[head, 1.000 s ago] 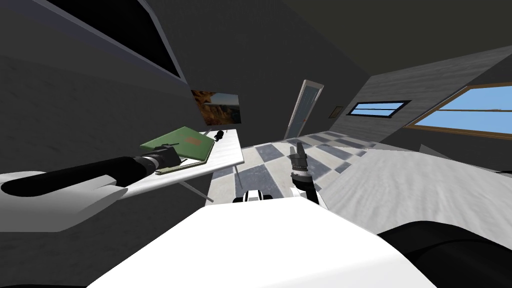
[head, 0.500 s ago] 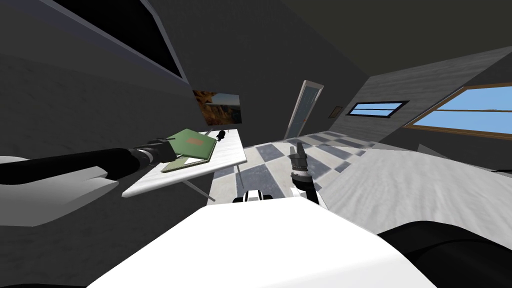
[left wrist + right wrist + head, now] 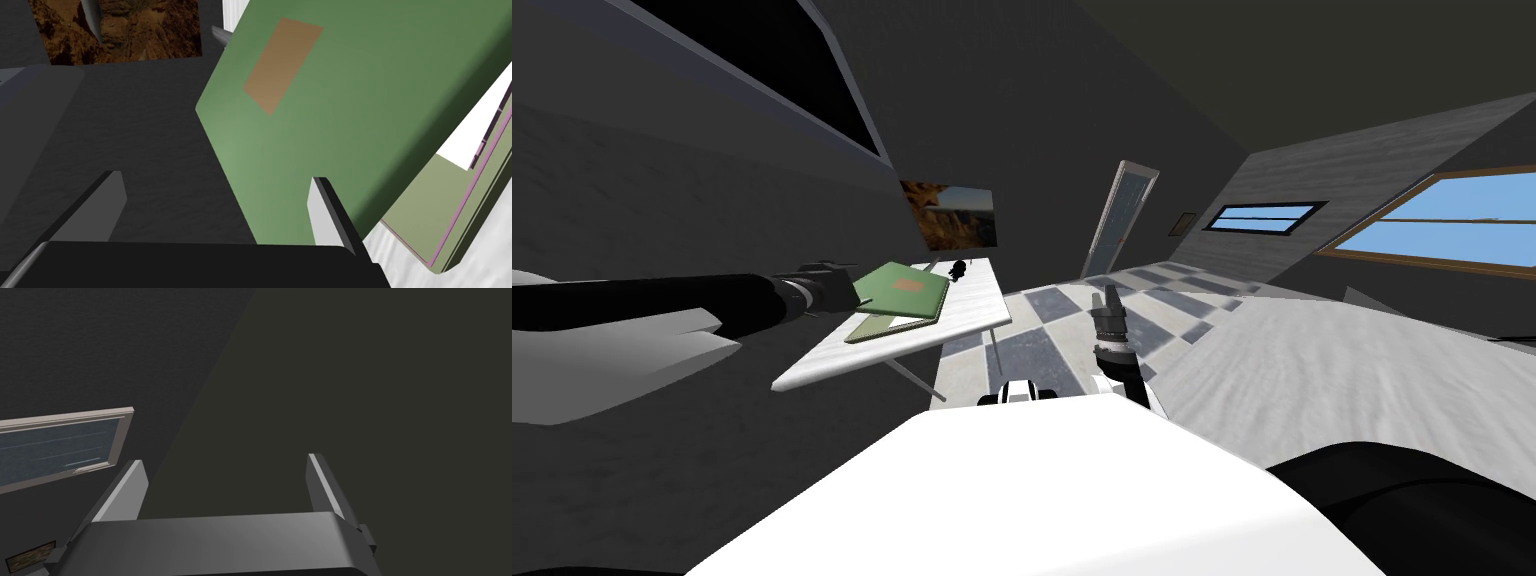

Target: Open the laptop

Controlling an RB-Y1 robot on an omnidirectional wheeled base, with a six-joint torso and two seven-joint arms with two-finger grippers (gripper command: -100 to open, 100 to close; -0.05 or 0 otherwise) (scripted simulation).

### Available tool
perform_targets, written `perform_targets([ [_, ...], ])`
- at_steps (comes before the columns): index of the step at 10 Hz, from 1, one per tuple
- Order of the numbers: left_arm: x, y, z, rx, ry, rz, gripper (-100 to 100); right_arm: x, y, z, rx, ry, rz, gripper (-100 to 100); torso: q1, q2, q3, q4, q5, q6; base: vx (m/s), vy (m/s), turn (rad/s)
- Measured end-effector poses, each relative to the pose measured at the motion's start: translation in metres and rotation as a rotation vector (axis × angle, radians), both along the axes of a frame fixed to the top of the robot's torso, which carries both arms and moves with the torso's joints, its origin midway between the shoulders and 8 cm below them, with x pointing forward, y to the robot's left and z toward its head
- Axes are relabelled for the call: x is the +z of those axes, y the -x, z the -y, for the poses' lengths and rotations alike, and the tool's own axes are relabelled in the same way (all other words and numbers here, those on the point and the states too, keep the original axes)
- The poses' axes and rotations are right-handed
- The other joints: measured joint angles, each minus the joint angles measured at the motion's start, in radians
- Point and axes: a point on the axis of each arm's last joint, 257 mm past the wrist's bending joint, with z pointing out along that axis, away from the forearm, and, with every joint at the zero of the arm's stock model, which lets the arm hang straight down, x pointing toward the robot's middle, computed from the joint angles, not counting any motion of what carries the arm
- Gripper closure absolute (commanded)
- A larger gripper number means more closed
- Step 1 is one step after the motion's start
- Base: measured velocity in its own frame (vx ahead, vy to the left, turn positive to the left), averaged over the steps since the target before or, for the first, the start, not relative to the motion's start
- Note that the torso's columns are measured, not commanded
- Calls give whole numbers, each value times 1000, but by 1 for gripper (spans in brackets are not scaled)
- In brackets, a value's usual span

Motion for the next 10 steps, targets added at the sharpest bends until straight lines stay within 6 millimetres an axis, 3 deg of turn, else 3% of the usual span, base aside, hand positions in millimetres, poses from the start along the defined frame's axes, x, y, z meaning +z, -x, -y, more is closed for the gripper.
perform_targets([
  [5, 34, -9, 11, 5, -46, 3, -100, 0, 0, 0, 0, 0, 0, 0, 0, 0, 0, 0, 0, 0, -18, 51, -7],
  [10, 58, -18, 44, -35, -90, 5, -100, 0, 0, 0, 0, 0, 0, 0, -1, -1, 0, 0, 0, 0, -16, 43, -6],
])
